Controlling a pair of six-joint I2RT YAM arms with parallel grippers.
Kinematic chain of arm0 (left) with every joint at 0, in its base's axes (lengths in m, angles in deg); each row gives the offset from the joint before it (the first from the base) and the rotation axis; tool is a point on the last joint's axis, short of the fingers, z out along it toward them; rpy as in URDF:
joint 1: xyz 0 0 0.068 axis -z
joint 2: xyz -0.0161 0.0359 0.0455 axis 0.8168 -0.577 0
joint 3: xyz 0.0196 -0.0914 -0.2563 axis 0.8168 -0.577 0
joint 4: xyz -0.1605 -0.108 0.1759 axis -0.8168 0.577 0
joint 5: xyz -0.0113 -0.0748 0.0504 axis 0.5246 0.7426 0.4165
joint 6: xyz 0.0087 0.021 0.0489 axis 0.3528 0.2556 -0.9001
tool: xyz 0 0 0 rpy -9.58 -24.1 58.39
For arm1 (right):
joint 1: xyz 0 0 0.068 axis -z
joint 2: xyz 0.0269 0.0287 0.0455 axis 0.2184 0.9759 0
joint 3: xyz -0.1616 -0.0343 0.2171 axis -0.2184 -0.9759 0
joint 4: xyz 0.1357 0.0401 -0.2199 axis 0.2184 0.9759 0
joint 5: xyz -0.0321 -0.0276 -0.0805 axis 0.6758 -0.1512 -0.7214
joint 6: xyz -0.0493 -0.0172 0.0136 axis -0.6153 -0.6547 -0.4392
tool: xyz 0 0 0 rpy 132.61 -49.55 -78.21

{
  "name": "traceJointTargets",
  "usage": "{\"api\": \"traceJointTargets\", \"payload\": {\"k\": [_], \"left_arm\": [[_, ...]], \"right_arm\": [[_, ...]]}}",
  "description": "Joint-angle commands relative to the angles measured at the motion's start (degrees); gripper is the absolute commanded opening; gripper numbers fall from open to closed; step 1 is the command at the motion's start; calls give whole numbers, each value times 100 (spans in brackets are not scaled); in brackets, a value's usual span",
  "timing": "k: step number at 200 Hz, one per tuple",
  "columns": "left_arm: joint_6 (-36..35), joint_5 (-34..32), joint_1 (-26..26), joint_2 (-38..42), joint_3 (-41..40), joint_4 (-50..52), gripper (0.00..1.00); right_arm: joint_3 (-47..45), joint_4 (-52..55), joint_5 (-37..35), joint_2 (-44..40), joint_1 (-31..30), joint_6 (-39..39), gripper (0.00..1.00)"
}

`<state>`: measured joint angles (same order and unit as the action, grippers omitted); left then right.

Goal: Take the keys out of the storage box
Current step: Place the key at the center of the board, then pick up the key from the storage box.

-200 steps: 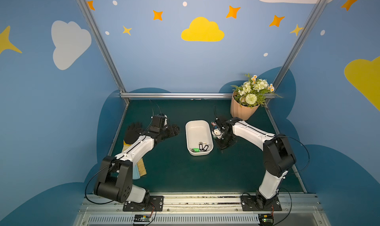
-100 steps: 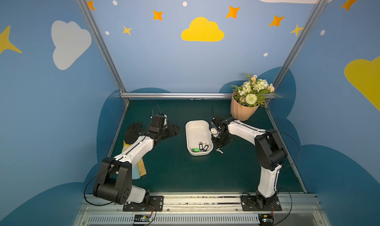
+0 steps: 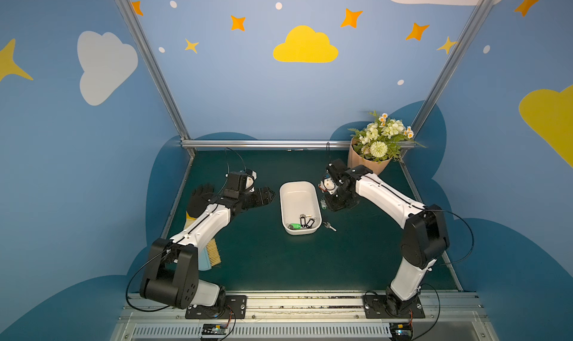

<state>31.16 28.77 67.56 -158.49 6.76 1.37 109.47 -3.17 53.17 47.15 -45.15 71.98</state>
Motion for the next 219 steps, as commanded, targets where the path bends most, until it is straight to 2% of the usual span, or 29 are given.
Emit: {"api": "traceJointTargets", "payload": {"k": [1, 53, 96, 156, 219], "left_arm": [[-120, 893, -19, -300, 182, 113, 88], [457, 1555, -15, -1010, 178, -507, 86], [726, 1585, -15, -1542, 374, -372, 81], [857, 1607, -23, -2043, 716, -3, 77], [1026, 1669, -22, -2405, 902, 201, 76]], "right_arm": [[538, 407, 139, -6, -240, -593, 32], [1305, 218, 428, 919, -758, -1444, 34], [827, -595, 630, 1165, -1021, -1804, 40], [336, -1341, 499, 1446, -1174, -2007, 40], [330, -1567, 407, 1789, -1235, -2007, 41]]}}
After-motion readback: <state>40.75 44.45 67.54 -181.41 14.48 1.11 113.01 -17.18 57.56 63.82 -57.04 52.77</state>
